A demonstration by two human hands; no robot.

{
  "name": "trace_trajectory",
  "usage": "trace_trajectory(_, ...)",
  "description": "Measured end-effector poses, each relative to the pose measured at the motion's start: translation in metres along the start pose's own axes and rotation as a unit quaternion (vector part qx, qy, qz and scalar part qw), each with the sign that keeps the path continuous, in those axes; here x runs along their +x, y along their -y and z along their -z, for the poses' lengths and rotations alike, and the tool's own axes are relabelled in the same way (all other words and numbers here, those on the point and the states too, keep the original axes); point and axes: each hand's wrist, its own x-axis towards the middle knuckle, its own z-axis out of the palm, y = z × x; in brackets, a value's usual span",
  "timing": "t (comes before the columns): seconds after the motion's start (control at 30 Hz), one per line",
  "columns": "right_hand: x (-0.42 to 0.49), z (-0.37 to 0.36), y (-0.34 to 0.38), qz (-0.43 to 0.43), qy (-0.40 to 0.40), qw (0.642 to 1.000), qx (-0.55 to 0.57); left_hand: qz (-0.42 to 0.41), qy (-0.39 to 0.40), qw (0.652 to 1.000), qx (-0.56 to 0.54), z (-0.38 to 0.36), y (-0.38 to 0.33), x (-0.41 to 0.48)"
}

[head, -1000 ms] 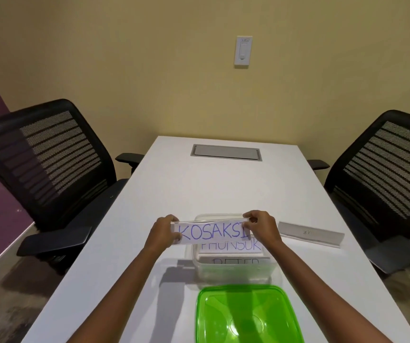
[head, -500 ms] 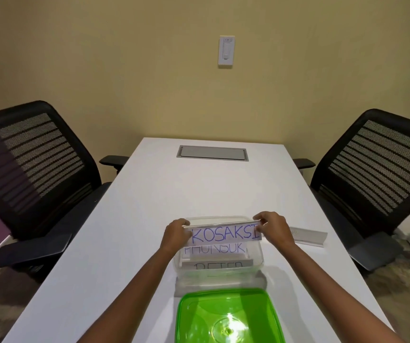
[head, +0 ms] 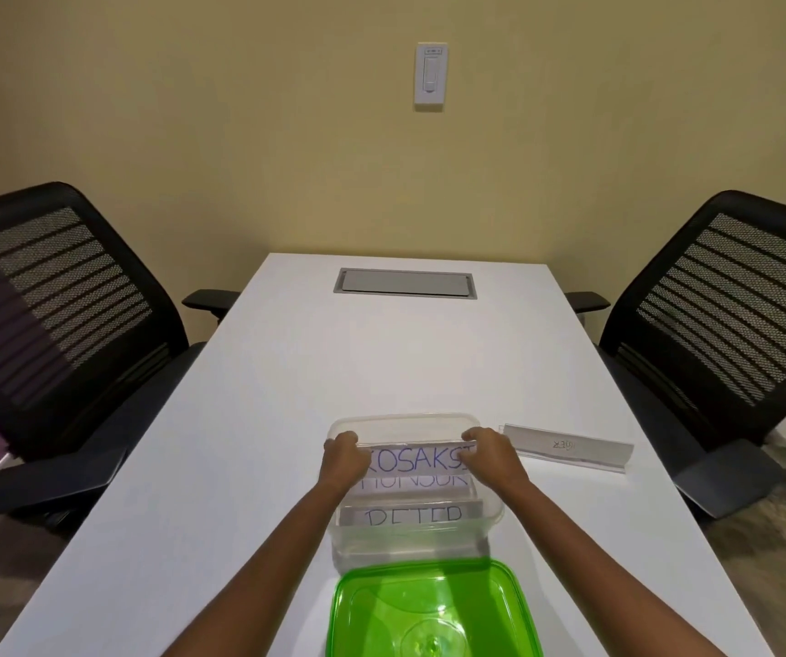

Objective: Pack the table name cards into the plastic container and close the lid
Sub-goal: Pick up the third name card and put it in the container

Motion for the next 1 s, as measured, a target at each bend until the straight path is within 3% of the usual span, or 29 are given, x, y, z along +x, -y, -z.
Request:
trace_trajectory(0.43, 0.016, -0.03, -0.001, -0.047, 0.052, 0.998, -0.003, 0.03, 0.024, 0.999, 0.032, -0.013, 0.008, 0.017)
trace_trajectory(0.8, 0.015, -0.038, -0.002, -0.043, 0.042, 0.998, -0.004, 0.036, 0.033, 0.998, 0.034, -0.021, 0.01, 0.014)
trace_trajectory(1.0, 0.004, -0.026, -0.005, 0.019, 0.005, 1.0, -0.024, -0.042, 0.018, 0.996, 0.07, -0.045, -0.008, -0.009)
